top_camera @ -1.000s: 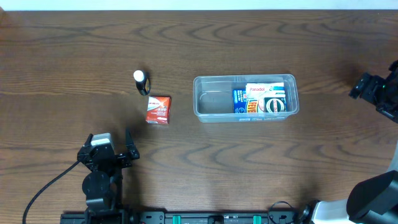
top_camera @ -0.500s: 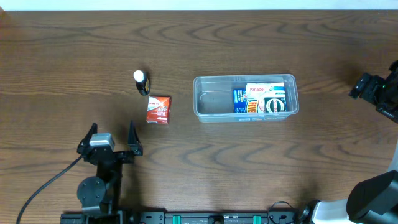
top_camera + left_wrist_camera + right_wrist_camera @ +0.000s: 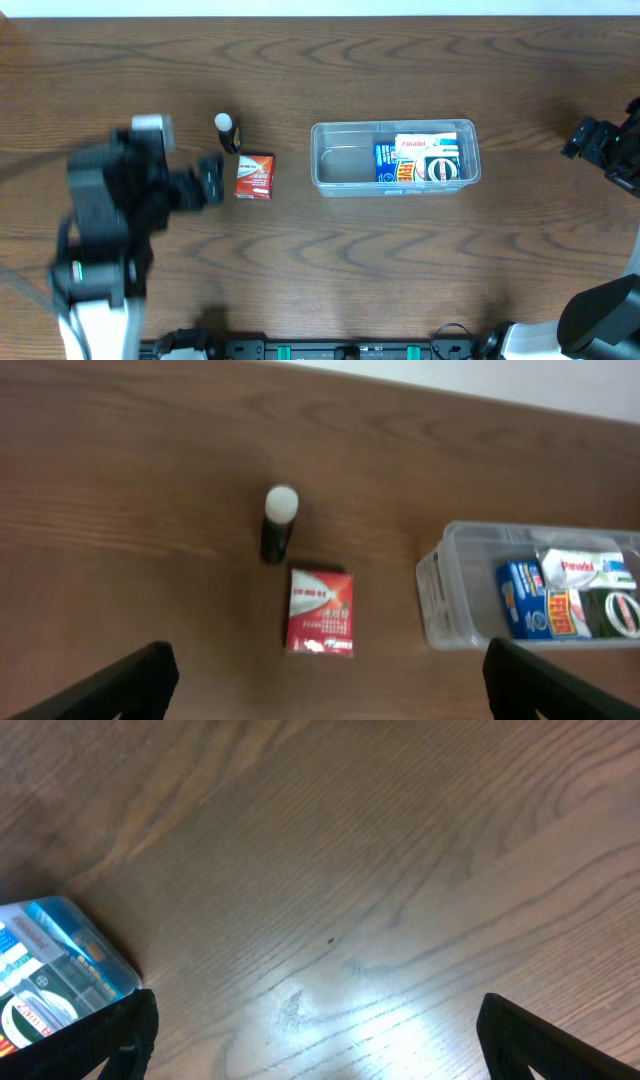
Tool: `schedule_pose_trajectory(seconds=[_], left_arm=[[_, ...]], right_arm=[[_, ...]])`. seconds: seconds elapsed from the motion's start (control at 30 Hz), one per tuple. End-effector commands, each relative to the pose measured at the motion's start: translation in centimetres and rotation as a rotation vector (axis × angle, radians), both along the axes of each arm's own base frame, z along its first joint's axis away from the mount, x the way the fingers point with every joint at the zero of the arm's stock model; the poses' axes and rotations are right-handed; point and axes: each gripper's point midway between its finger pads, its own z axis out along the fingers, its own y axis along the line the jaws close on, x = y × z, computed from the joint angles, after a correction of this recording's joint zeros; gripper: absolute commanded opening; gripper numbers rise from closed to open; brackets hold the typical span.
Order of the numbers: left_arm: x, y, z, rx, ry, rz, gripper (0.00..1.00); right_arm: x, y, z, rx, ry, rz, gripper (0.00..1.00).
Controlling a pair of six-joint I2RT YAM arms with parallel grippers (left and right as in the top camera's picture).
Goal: Pack container
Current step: 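Move left gripper over the red-and-white box and grasp it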
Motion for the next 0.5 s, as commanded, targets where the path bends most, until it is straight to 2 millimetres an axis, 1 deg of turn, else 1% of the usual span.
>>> schedule_pose_trajectory(seconds=[0.0, 0.07, 0.17, 0.27, 0.3, 0.33, 0.37, 0.4, 0.47], left_arm=[[3.0, -0.2, -0.3, -0.033, 0.073, -0.01, 0.98], [4.1, -0.4, -2.0, -0.082, 0.14, 0.011, 0.98], [4.8, -1.3, -4.0, -0.128, 0.21, -0.027, 0.98], [5.2, -1.5, -6.2, -0.14, 0.286, -0.03, 1.0], [5.2, -1.6, -6.7, -0.141, 0.305, -0.033, 0.96], [5.3, -1.9, -7.2, -0.14, 0.323, -0.041, 0.9], [5.2, -2.6, -7.8, -0.126, 0.341, -0.073, 0.86], [5.2, -3.0, -8.2, -0.109, 0.348, -0.102, 0.84], [5.1, -3.9, -9.1, -0.032, 0.366, -0.149, 0.84]], right_arm=[[0.0, -0.4, 0.5, -0.013, -0.012, -0.019, 0.99], [0.0, -0.4, 0.5, -0.013, -0.012, -0.019, 0.99], [0.0, -0.4, 0.5, -0.013, -0.012, -0.019, 0.99], [0.0, -0.4, 0.5, -0.013, -0.012, -0.019, 0.99], [0.0, -0.4, 0.5, -0.013, -0.012, -0.019, 0.99], [0.0, -0.4, 0.5, -0.013, -0.012, -0.019, 0.99], [0.0, -0.4, 0.5, -0.013, -0.012, -0.019, 0.99], [0.0, -0.4, 0.5, -0.013, -0.012, -0.019, 0.99], [0.0, -0.4, 0.5, -0.013, -0.012, -0.019, 0.99]])
